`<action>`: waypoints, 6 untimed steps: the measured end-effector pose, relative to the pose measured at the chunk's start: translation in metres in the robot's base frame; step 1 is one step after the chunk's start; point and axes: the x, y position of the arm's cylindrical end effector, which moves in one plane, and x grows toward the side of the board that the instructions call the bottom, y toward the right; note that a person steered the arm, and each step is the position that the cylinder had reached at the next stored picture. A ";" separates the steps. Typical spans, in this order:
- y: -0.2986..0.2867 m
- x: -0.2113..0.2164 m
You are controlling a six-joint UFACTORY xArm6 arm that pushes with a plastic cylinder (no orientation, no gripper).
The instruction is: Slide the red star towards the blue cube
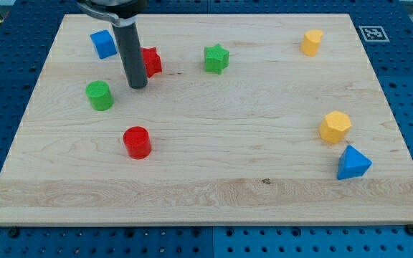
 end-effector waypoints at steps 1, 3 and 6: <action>0.014 -0.031; 0.066 -0.042; 0.073 -0.066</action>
